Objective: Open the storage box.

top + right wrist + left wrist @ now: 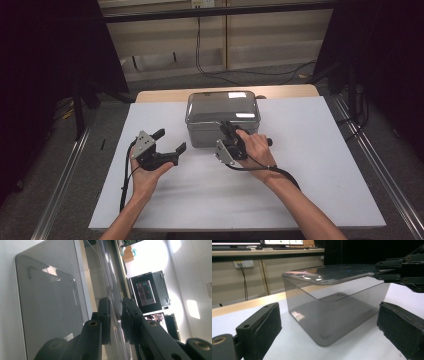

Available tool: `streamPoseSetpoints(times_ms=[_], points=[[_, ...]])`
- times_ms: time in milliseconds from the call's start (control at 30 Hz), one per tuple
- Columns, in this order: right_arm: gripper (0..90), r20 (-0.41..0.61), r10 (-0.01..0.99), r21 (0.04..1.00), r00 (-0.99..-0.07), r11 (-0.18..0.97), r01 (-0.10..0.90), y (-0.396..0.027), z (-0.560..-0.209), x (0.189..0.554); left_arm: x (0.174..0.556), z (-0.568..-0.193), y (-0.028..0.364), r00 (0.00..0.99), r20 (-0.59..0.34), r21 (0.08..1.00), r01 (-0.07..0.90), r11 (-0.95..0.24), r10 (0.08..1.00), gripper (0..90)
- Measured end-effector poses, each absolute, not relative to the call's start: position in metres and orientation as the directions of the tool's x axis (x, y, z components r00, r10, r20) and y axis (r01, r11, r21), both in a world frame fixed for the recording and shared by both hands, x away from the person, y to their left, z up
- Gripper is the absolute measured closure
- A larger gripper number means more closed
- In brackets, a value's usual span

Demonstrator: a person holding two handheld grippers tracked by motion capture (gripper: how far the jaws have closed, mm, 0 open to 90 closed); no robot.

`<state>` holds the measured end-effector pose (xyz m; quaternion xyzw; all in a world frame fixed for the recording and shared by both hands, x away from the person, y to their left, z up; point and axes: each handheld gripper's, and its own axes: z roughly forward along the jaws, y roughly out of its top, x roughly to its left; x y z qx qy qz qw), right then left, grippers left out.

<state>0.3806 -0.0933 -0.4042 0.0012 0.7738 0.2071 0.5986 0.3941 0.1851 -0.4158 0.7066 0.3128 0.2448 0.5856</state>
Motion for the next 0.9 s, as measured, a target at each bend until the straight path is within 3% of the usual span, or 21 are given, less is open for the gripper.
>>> streamPoseSetpoints(times_ms=[267, 900], points=[[77.9, -0.927, 0.24, 0.315, -0.287, 0.915, -0.251, -0.094, -0.404, 0.381, 0.409, -0.412, 0.173, 0.709, 0.031, 0.986, 0.095, -0.139, 0.704, 6.8], [78.7, -0.931, 0.232, 0.305, -0.281, 0.917, -0.256, -0.092, -0.393, 0.385, 0.437, -0.417, 0.163, 0.692, 0.073, 0.982, 0.076, -0.173, 0.718, 12.3]])
